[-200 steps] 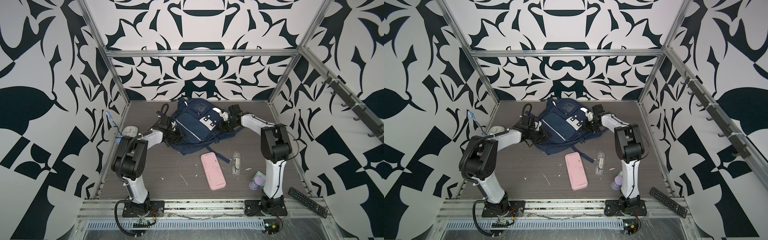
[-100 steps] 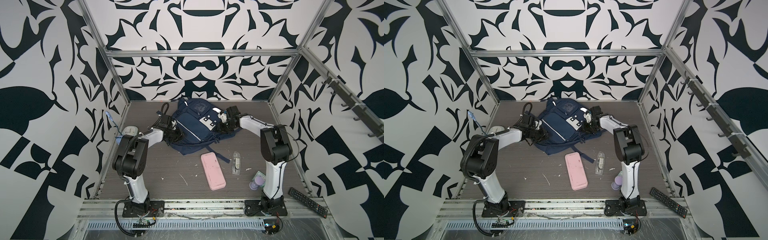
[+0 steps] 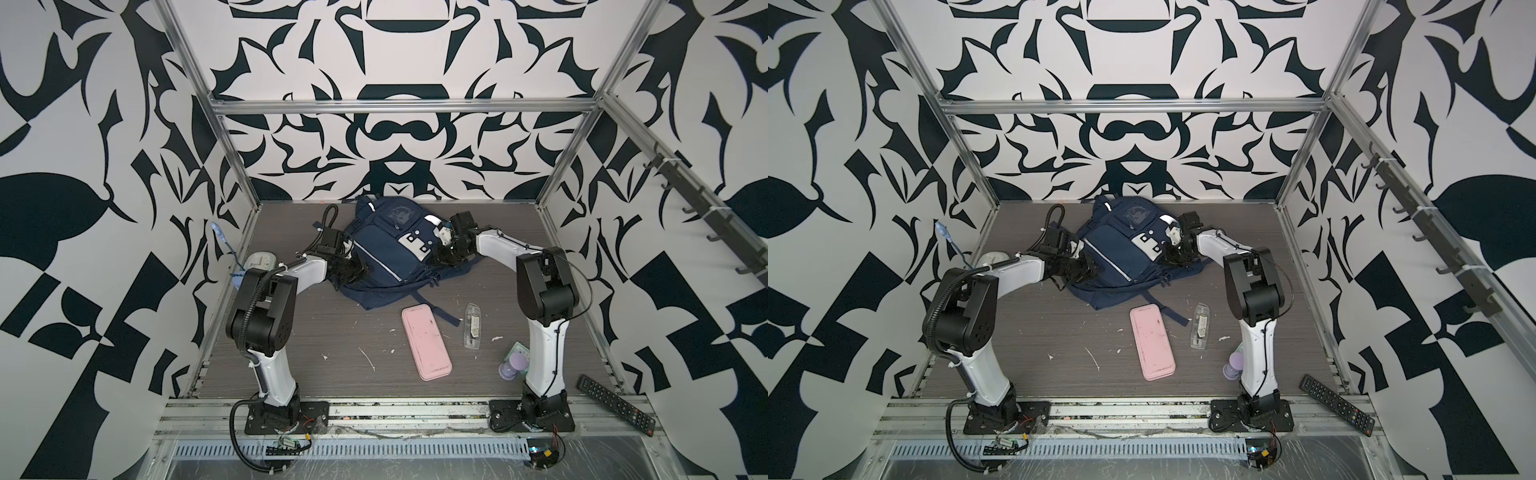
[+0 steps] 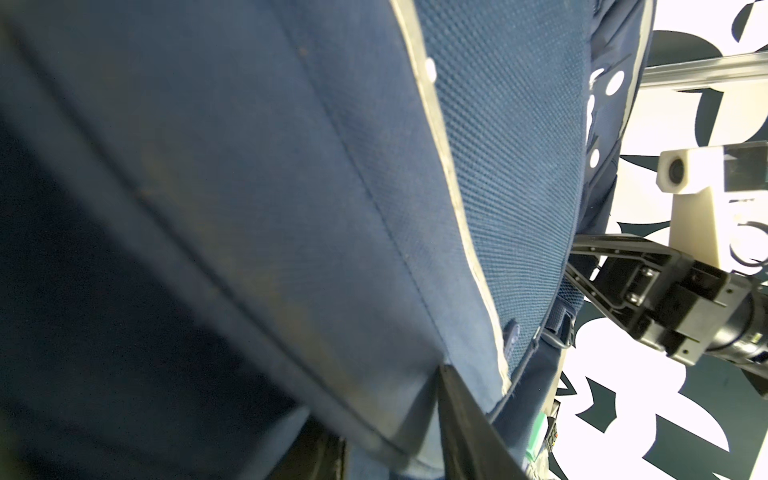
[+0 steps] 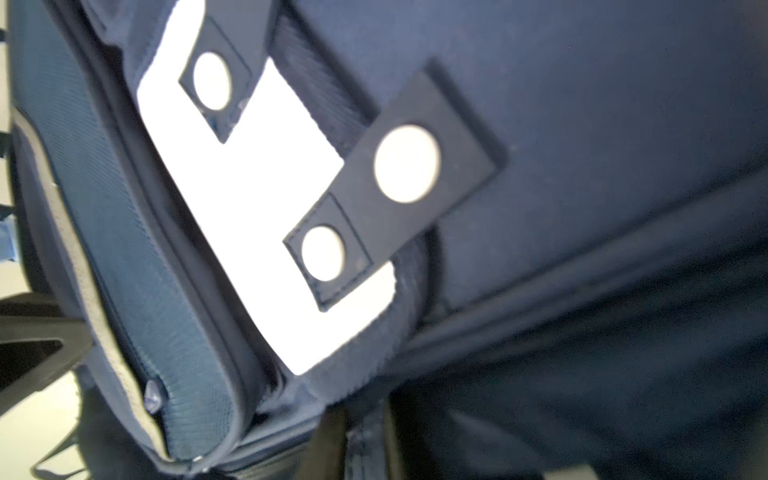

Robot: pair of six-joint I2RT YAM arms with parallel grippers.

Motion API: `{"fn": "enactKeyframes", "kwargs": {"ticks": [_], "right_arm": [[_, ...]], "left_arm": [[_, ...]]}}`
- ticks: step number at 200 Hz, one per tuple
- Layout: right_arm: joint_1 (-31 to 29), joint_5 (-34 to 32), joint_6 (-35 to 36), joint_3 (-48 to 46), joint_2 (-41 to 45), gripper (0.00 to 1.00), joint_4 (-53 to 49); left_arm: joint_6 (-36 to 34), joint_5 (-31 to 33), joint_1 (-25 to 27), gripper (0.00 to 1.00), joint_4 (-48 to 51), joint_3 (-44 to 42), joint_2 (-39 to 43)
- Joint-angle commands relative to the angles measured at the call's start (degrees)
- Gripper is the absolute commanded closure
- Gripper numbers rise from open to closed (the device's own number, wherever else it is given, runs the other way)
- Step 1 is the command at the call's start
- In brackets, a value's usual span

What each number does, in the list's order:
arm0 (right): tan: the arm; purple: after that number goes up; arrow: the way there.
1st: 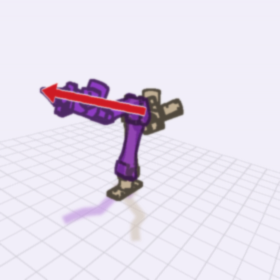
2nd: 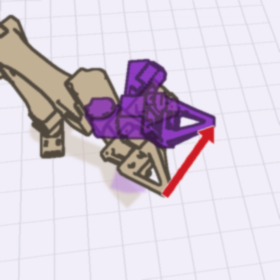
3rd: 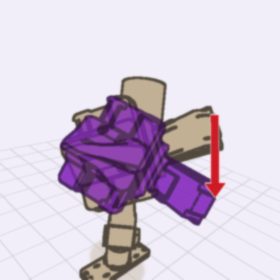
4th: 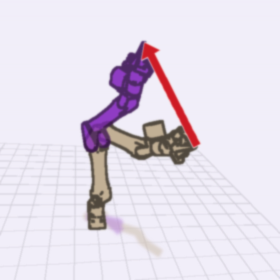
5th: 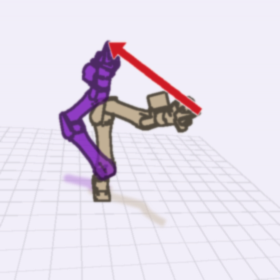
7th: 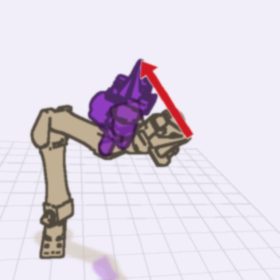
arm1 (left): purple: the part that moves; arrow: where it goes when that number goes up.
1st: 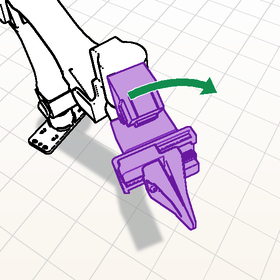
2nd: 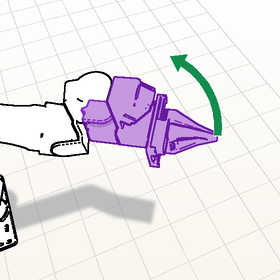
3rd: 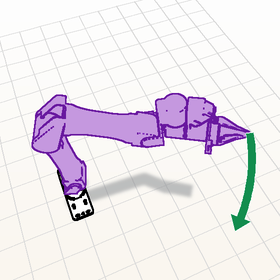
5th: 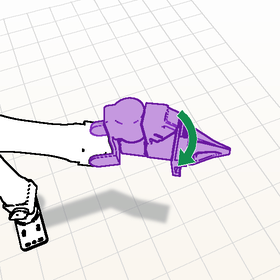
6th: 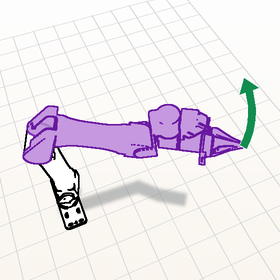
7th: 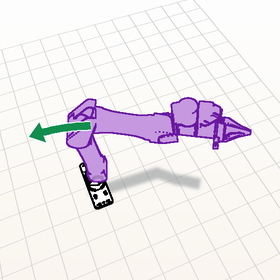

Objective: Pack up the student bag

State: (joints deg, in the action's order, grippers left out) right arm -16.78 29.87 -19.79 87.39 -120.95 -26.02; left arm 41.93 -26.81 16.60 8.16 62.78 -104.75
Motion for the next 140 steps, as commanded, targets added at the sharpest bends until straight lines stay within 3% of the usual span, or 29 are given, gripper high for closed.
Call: {"fn": "enactKeyframes", "kwargs": {"ticks": [1, 94, 140], "right_arm": [[-1.51, -0.87, 0.20, -1.46, -1.42, 0.92, -1.86], [-1.30, -2.64, -4.41, -13.26, 12.76, 0.98, 4.18], [0.55, -0.84, -12.00, -19.25, 14.37, 1.00, 11.18]], "left_arm": [[-0.10, 0.57, -0.16, 0.63, 0.27, 2.06, -1.53], [0.31, 0.97, -1.73, 0.65, 0.04, 2.96, -1.95], [0.95, 0.81, -2.18, 0.69, -0.69, 2.48, -1.49]]}}
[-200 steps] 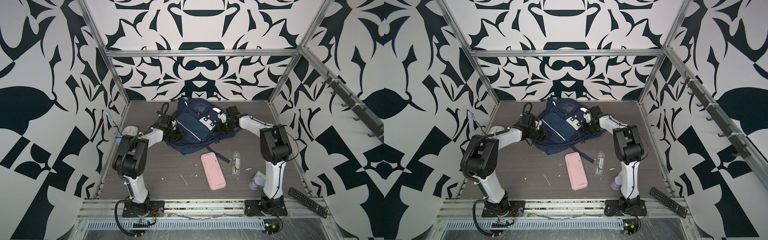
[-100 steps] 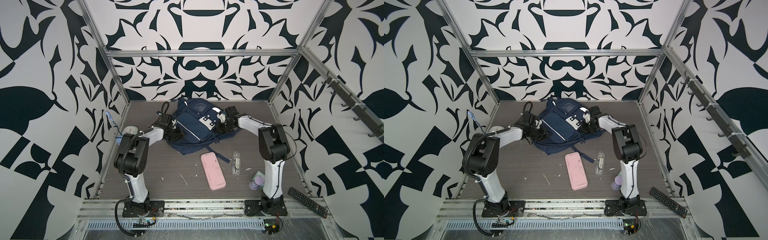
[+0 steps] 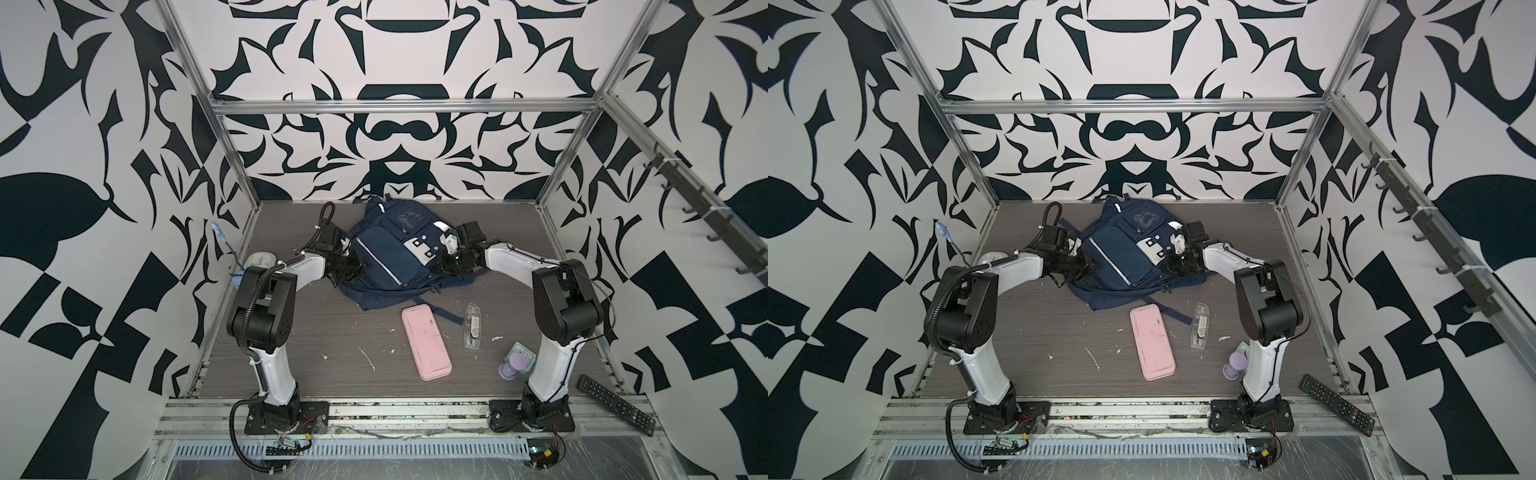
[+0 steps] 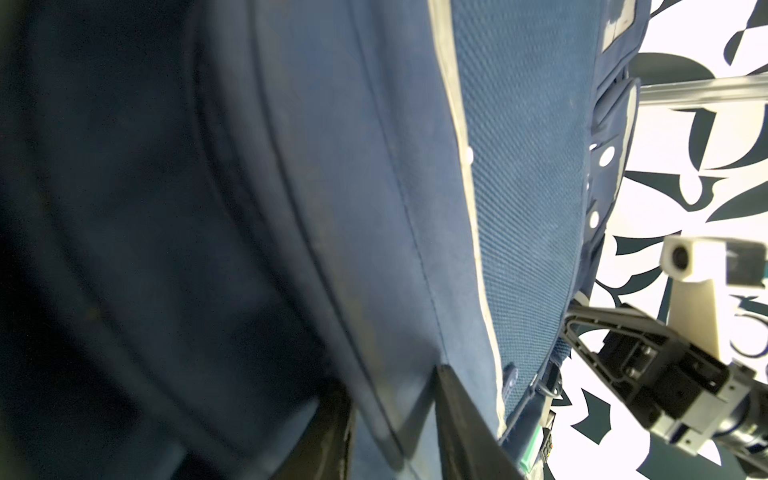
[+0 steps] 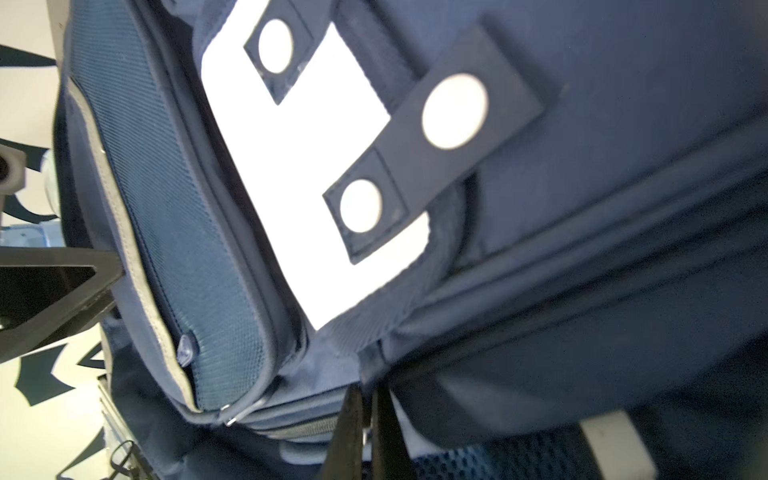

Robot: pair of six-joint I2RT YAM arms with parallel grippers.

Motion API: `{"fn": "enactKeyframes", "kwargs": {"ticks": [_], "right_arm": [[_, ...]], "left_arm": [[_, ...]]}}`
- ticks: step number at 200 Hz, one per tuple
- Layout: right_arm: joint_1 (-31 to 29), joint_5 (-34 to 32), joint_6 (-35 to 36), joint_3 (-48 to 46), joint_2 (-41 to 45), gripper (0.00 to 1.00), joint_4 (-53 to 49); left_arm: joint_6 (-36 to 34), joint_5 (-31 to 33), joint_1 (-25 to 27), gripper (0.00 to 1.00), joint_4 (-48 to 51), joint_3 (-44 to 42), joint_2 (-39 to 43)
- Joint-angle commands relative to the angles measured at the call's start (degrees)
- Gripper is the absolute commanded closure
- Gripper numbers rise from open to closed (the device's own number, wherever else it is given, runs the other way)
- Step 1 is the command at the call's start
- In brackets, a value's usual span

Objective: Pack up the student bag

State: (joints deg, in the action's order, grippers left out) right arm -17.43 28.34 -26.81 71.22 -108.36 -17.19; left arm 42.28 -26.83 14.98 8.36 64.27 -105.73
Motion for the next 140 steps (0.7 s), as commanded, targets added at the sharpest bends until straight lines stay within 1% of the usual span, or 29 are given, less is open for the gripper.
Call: {"fn": "enactKeyframes", "kwargs": {"ticks": [1, 37, 55, 74, 101, 140], "right_arm": [[1.28, 0.68, -5.17, -3.22, 1.81, 1.00, 2.52], [3.73, 0.86, -12.35, -8.96, 4.37, 1.00, 9.45], [3.76, -0.29, -13.42, -10.55, 6.13, 1.00, 11.15], [3.71, -0.04, -14.23, -13.16, 8.39, 1.00, 15.81], [2.96, 1.31, -11.64, -15.31, 9.95, 1.00, 21.40], [-1.99, -2.48, -5.08, -14.06, 10.83, 1.00, 20.30]], "left_arm": [[0.65, 0.82, -0.57, 0.69, -0.89, 0.97, -0.52], [1.23, 0.73, -0.83, 0.79, -1.80, 0.19, -0.30], [1.70, 0.66, -0.83, 0.79, -2.37, -0.23, -0.26], [2.30, 0.42, -0.83, 0.79, -3.15, -0.63, -0.35], [2.93, -0.04, -0.83, 0.79, -3.95, -0.64, -0.96], [3.70, -0.59, -0.48, 0.79, -4.47, -0.46, -1.36]]}}
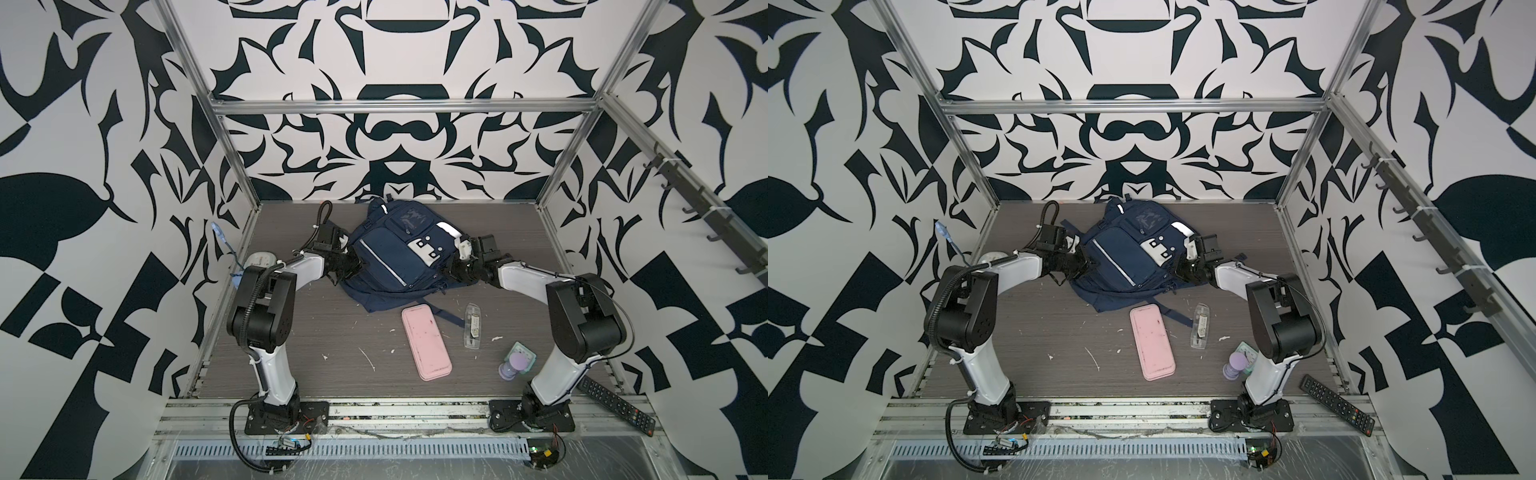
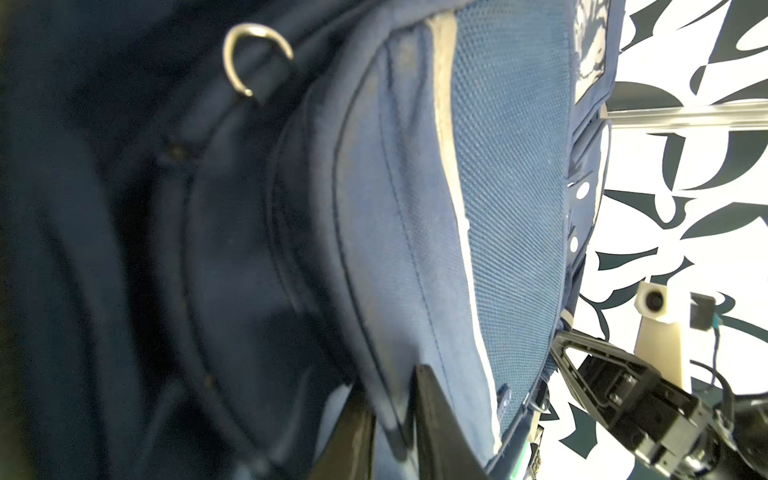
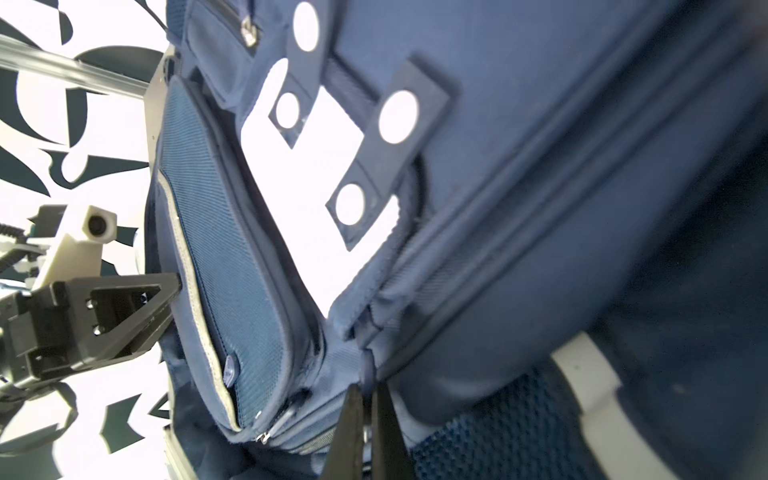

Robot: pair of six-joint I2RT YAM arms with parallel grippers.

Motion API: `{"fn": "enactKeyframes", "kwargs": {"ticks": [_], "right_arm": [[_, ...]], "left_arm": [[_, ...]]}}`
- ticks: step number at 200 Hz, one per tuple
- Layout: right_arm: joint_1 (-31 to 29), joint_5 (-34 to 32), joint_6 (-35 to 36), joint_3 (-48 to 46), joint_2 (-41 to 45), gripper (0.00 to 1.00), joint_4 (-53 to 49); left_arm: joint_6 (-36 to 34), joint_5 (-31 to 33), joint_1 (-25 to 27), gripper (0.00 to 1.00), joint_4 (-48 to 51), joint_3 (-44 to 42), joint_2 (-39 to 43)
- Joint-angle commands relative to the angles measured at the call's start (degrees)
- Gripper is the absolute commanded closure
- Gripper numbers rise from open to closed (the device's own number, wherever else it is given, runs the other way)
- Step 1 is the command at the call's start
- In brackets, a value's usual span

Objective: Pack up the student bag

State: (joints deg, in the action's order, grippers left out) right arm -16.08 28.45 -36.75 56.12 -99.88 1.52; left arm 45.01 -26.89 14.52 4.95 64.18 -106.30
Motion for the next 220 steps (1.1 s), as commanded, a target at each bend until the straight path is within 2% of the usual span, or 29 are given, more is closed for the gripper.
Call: {"fn": "enactKeyframes", "kwargs": {"ticks": [1, 33, 117, 182, 199, 220], "right_arm": [[-3.48, -2.73, 5.03, 1.07, 2.33, 1.00, 1.57], [-9.21, -7.68, 8.73, 2.94, 3.29, 1.00, 0.85], [-19.63, -16.10, 11.45, 9.05, 6.26, 1.00, -2.62], [-27.84, -21.23, 11.50, 16.16, 2.19, 1.00, -6.16], [-28.05, -22.20, 11.51, 16.75, 1.67, 1.00, -7.15], [-27.89, -23.28, 11.85, 16.13, 2.48, 1.00, -7.00]], "left_arm": [[1.00, -0.53, -0.02, 0.79, -1.07, -0.37, -0.77], [1.83, -0.61, 0.74, 0.79, -1.83, -0.99, -0.66], [4.33, -0.94, 2.85, 0.76, -4.50, -2.51, -0.72], [5.43, -0.88, 4.99, 0.70, -4.73, -0.03, -1.77], [5.37, -0.85, 4.99, 0.72, -4.69, -0.08, -0.81], [5.23, -0.86, 4.69, 0.82, -4.60, -0.20, 0.28]]}}
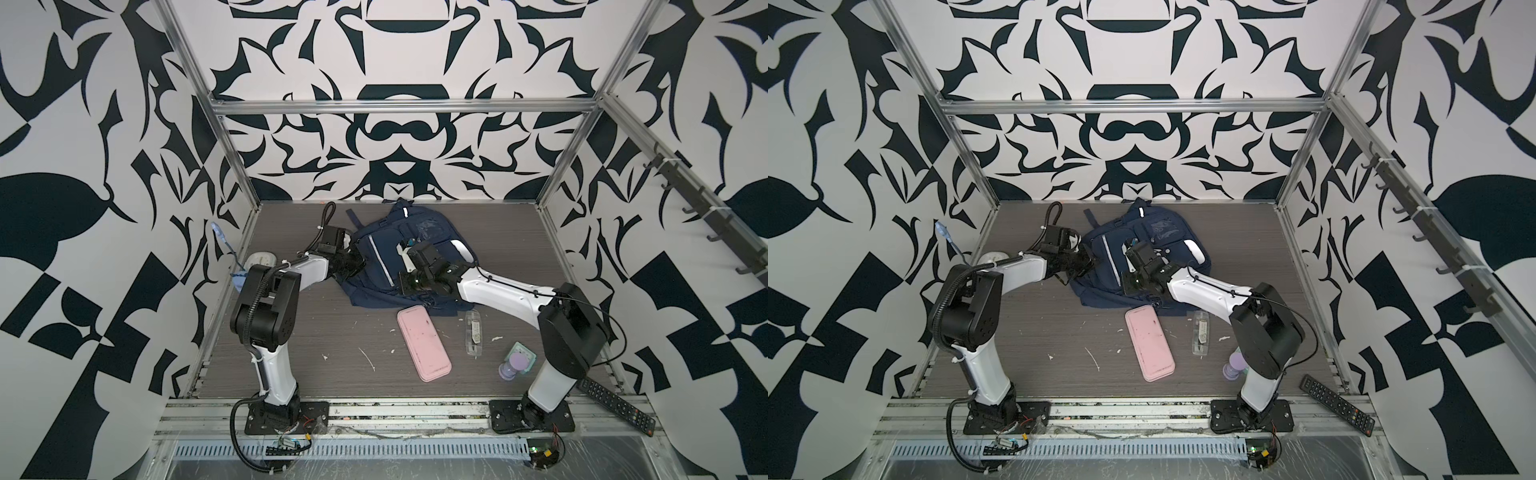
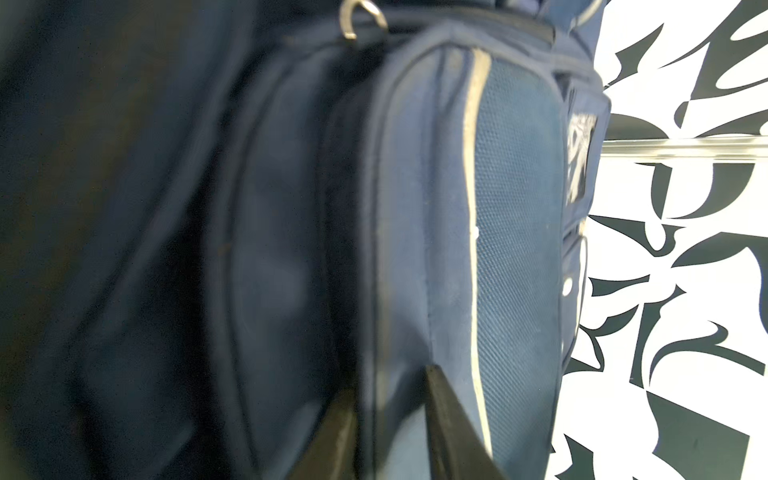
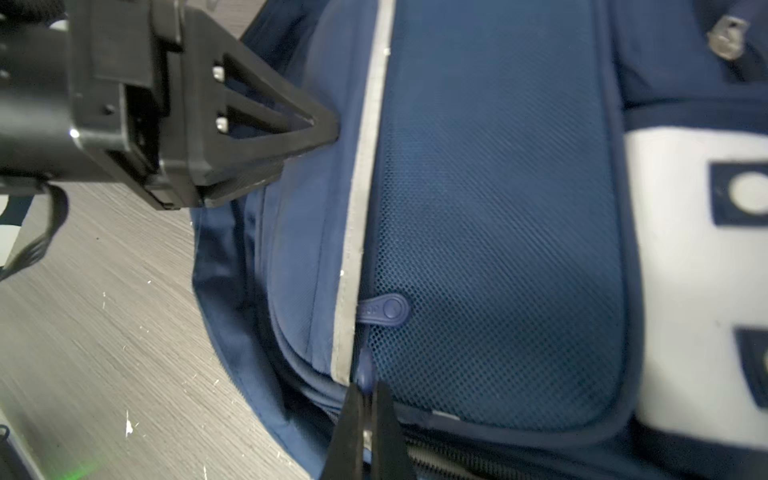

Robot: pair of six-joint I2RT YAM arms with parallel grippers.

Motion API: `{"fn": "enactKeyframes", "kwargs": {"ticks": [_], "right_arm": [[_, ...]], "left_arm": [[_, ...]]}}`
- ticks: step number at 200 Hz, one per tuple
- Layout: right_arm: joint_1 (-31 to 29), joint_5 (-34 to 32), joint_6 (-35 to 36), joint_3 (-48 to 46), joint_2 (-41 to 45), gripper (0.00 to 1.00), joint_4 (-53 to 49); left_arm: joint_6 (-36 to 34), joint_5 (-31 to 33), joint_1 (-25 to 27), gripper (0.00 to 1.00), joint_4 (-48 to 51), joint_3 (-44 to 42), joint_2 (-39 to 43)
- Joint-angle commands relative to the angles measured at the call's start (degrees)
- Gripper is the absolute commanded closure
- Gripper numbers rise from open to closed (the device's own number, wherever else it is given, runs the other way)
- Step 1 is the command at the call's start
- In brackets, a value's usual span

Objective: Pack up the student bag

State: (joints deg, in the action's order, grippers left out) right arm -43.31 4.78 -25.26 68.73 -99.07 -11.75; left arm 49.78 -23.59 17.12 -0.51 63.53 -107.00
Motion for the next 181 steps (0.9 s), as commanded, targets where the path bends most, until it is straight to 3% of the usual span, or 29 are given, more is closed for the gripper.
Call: {"fn": "enactKeyframes", "kwargs": {"ticks": [1, 29, 114, 160, 181], "right_arm": [[-0.65, 0.31, 0.37, 3.52, 1.72, 1.00, 6.24], [1.09, 0.00, 1.16, 3.99, 1.49, 1.00, 5.25], [9.39, 3.72, 3.93, 12.78, -3.86, 1.00, 0.80], [9.99, 5.65, 5.57, 24.42, -11.85, 1.00, -4.60], [9.41, 6.19, 5.48, 23.21, -10.94, 1.00, -5.48]], "left_arm": [[0.48, -4.17, 2.06, 0.82, 0.87, 0.55, 1.04], [1.32, -4.44, 0.62, 1.00, -0.62, -0.24, 2.16], [5.78, -0.10, -2.80, 1.00, -8.90, -12.29, 10.00], [12.77, -0.31, -2.21, 1.00, -19.90, -19.90, 10.98], [15.33, -2.01, -1.92, 1.00, -23.12, -18.88, 10.58]]}}
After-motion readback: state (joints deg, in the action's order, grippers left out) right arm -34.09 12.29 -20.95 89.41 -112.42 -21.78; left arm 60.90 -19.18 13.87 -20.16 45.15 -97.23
